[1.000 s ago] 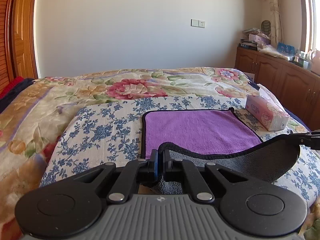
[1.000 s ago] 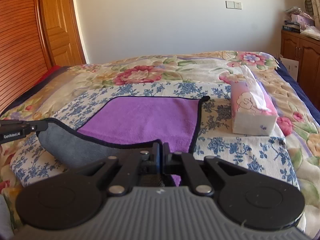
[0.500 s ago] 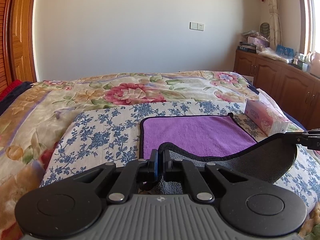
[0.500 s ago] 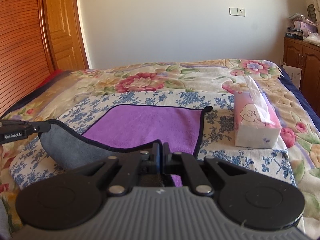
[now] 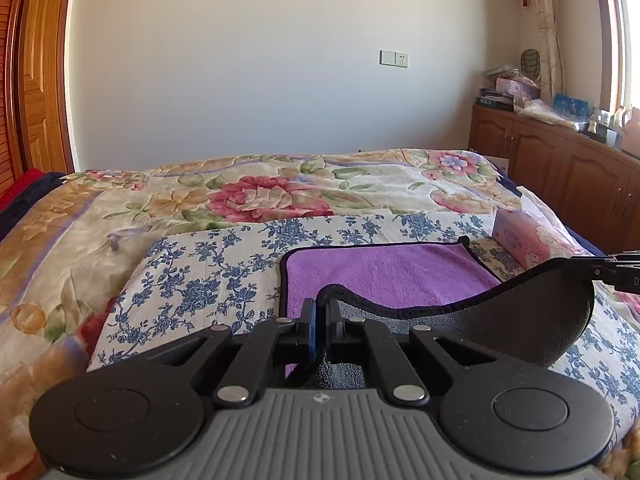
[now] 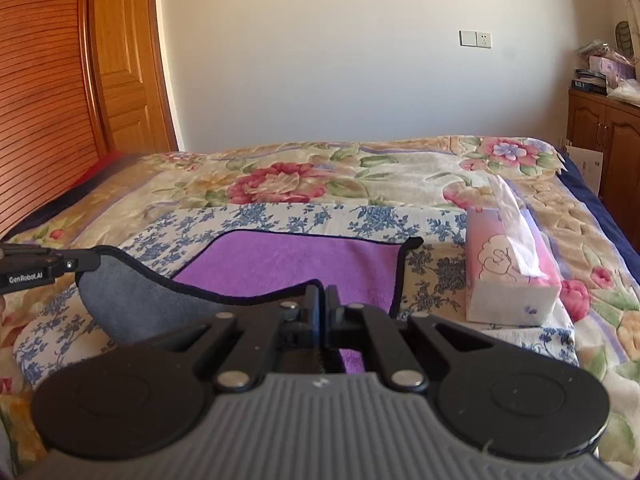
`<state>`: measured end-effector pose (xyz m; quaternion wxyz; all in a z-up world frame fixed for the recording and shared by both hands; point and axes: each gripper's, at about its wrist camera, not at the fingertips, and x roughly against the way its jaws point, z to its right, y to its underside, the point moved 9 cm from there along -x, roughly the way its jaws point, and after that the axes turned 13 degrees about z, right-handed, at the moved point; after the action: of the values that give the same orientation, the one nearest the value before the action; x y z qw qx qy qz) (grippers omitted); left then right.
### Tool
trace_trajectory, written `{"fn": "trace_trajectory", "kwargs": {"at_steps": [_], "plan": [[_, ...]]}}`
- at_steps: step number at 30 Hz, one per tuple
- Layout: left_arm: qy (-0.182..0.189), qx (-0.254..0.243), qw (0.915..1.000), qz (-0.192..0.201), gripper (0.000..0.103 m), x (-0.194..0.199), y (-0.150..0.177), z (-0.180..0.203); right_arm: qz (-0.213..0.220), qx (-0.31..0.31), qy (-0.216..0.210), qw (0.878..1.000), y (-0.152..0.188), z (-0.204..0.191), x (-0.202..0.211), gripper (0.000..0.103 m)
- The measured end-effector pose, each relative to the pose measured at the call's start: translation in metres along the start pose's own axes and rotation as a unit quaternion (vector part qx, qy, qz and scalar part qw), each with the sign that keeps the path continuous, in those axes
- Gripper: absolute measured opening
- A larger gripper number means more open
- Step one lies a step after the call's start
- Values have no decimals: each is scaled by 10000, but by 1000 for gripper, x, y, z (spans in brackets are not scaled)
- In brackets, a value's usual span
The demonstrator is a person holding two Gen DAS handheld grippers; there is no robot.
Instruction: Fold towel
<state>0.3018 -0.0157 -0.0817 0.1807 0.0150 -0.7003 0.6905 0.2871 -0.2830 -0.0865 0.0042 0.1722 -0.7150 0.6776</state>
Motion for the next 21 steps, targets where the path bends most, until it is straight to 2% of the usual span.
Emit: {"fn": "trace_trajectory", "kwargs": {"at_steps": [21], "plan": [[52, -24, 10000, 47, 5, -24, -12, 3, 124, 244, 124, 9995, -7, 13, -20, 3]]}}
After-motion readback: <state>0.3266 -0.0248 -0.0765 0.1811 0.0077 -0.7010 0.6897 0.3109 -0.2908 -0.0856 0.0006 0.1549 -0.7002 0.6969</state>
